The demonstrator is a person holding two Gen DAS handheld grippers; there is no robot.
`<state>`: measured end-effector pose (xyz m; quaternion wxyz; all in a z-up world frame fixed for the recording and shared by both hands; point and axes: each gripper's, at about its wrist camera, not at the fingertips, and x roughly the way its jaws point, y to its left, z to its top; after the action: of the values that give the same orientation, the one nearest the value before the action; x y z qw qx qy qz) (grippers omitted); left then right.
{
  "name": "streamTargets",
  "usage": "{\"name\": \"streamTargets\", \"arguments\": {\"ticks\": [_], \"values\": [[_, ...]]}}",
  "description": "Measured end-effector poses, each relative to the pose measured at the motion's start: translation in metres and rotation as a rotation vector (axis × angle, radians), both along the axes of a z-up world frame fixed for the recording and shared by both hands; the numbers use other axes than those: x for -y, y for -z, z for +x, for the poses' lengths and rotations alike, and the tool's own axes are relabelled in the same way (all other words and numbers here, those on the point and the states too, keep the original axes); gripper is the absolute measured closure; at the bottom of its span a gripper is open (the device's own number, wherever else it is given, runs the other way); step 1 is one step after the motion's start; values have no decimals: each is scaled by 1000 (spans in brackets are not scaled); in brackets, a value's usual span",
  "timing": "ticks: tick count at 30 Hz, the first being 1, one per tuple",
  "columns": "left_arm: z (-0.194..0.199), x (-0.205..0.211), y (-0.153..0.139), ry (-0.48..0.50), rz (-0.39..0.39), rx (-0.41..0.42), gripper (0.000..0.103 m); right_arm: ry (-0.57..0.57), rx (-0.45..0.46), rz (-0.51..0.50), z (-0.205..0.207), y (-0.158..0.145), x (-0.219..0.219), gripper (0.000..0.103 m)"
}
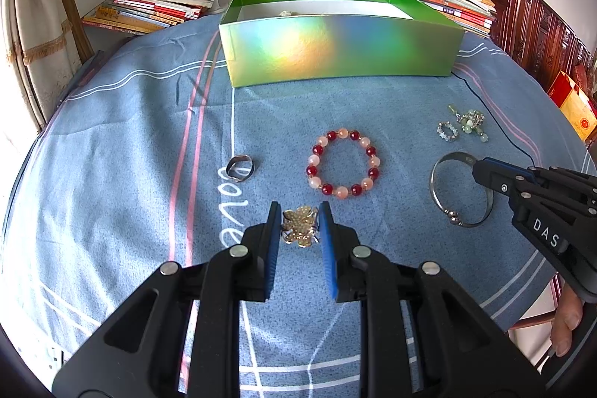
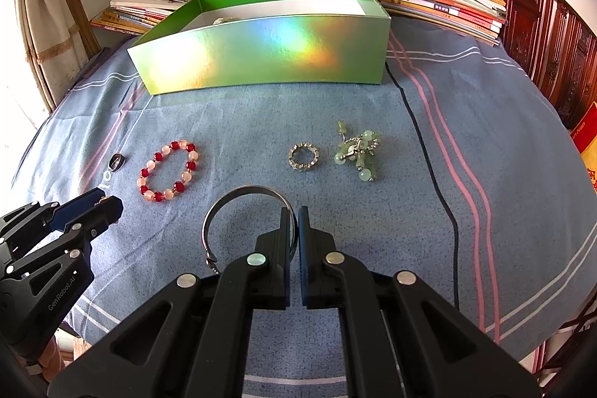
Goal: Organize jewelry
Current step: 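Lift the brooch and bangle and carry both over the green box, then open both tools to drop the brooch and bangle into the box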
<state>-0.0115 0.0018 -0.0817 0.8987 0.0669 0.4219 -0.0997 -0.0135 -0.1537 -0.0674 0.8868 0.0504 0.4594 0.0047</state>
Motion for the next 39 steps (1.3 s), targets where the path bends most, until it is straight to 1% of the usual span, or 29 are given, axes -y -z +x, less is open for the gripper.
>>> {"name": "streamTargets", "arguments": {"ticks": [10, 14, 17, 21, 24, 26, 28, 31, 33, 34, 36, 39], "values": [[-1, -1, 0, -1, -1, 2, 82, 0, 3, -1, 0, 0, -1, 99], [0, -2, -2, 5, -5, 2, 82, 1, 16, -7, 4, -6, -1, 99], [7, -7, -11, 6, -21, 6, 82, -1, 44, 4, 12, -20, 2, 99], [27, -17, -38, 21, -74, 33, 82, -17, 124, 28, 28, -52, 6, 99], [43, -21, -63, 27, -76, 87, 82, -37, 178, 24, 48, -75, 6, 99], [58, -22, -81, 36, -84, 120, 82, -38, 210, 19, 65, -86, 8, 99], [80, -19, -97, 50, -92, 141, 82, -20, 218, 23, 93, -94, 15, 99], [120, -10, -106, 63, -98, 134, 82, 4, 170, 45, 139, -85, 26, 99], [147, -6, -101, 59, -102, 102, 82, 29, 134, 33, 166, -74, 31, 99], [167, -1, -95, 63, -103, 73, 82, 50, 116, 24, 180, -67, 34, 99], [193, 5, -86, 67, -108, 35, 82, 65, 93, 22, 194, -57, 38, 99], [217, 13, -67, 69, -103, -17, 82, 65, 57, 50, 208, -44, 41, 97]]}}
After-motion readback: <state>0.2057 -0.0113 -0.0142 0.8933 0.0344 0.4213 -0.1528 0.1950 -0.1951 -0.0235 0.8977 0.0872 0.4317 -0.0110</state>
